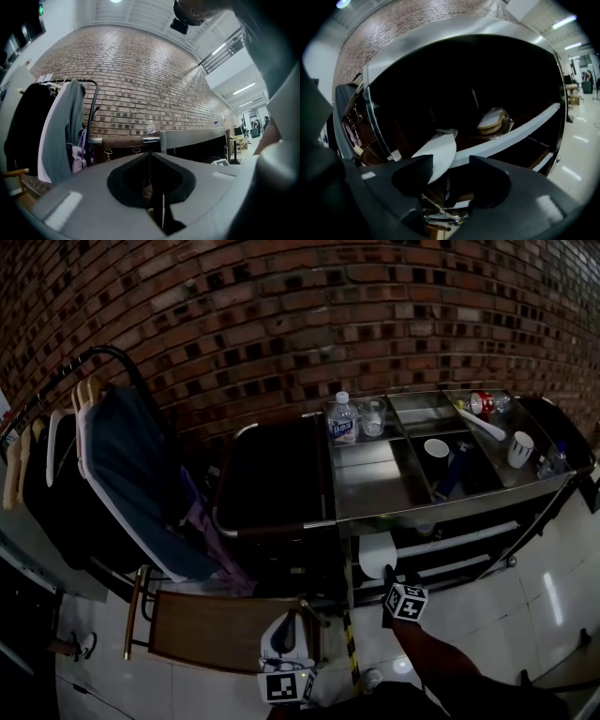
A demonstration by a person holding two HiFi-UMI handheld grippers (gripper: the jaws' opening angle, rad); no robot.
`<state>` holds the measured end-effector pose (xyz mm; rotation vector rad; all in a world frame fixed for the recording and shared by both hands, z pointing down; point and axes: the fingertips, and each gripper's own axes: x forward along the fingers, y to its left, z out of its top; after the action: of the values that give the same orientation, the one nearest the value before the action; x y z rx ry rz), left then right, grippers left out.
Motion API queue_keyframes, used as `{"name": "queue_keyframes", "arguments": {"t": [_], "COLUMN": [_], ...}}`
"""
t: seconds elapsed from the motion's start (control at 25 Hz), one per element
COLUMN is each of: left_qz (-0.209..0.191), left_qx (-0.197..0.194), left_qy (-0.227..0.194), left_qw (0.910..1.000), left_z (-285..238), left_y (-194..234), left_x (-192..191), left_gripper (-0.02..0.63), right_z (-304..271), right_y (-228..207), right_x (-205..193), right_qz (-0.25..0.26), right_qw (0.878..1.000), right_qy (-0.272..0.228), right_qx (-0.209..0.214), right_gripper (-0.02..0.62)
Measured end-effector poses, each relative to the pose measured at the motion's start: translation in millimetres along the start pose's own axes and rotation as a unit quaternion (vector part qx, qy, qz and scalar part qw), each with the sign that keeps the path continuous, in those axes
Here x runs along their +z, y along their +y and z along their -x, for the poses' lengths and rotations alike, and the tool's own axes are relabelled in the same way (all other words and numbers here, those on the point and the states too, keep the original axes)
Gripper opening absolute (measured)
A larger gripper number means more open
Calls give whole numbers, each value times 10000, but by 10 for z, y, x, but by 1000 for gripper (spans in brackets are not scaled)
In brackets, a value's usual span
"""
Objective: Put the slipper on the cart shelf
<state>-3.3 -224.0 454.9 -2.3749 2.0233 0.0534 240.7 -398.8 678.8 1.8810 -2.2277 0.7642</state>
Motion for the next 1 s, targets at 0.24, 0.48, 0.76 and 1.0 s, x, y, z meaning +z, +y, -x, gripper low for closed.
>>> {"name": "queue_keyframes", "arguments": {"t": [0.24,0.48,0.76,1.0], "left_qz": [63,132,165,98], "left_qx": [-124,-304,-490,-484], "left_qy": [3,-17,-135,-341], "left_qw": [9999,9995,9986,9982], "left_z": [-51,-135,-262,-317], "left_y": [-46,-183,-349,-392], "left_x": [-13,0,136,340], "left_gripper": [29,29,29,17], "right_z": [549,1314,1864,1977], "right_y": [145,911,1408,1476], "right_x": [432,965,1457,1540], "right_qz": [1149,2306,2421,2461], "right_qw": [9901,9524,9347,9287], "right_qy": [-795,-1680,-2129,-2309], "right_qx": [94,1074,1493,1538], "right_gripper": [186,19,2,2]}}
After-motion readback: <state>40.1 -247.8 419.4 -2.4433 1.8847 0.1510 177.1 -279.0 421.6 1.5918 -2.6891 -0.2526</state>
